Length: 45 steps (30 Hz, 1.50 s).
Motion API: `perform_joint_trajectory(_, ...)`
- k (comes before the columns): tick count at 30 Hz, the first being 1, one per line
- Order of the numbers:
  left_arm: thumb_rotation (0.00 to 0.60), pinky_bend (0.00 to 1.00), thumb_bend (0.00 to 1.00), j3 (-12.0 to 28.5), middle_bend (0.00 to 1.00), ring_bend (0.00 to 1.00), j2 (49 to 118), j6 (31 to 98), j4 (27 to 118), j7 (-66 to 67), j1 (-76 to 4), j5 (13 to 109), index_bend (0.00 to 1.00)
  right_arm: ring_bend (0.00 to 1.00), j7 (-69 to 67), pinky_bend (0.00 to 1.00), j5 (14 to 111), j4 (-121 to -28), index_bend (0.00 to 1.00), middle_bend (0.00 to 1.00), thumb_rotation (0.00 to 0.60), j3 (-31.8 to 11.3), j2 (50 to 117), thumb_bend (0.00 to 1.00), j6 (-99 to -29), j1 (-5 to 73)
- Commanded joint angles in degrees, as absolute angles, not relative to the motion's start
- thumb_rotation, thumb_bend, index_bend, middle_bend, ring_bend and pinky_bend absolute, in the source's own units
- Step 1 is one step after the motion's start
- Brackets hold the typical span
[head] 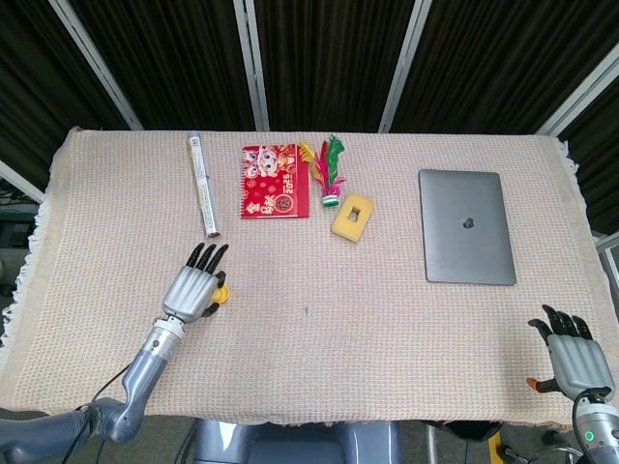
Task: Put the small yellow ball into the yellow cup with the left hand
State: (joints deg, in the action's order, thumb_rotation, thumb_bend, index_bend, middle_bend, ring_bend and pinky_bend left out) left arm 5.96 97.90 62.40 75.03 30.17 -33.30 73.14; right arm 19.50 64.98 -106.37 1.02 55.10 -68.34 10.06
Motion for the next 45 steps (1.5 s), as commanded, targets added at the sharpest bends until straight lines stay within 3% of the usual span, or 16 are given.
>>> perform_joint_trajectory(1,0.600,0.01,0.23,6.15,0.00,0.00,98.04,62.39,75.03,30.07,-33.51,73.19,0.49,0.00,19.50,0.00,64.98,-106.32,0.20,0.00,0.600,1.03,55.12,0.00,-68.35,10.05)
perform_joint_trajectory(18,0.600,0.02,0.23,6.65,0.00,0.00,95.85,62.99,78.17,30.88,-34.02,73.17,0.50,0.00,19.58,0.00,64.88,-106.43,0.20,0.00,0.600,1.01,55.11,0.00,-68.40,10.07)
perform_joint_trajectory(39,0.600,0.02,0.23,6.32,0.00,0.00,99.13,62.33,73.80,29.43,-34.86,73.15,0.51,0.00,19.38,0.00,64.75,-106.36,0.20,0.00,0.600,0.99,55.09,0.00,-68.29,10.10)
perform_joint_trajectory(45,0.600,0.02,0.22,6.20,0.00,0.00,98.91,62.41,73.82,29.61,-34.89,73.29,0.47,0.00,19.31,0.00,64.79,-106.35,0.20,0.00,0.600,0.99,55.05,0.00,-68.25,10.12)
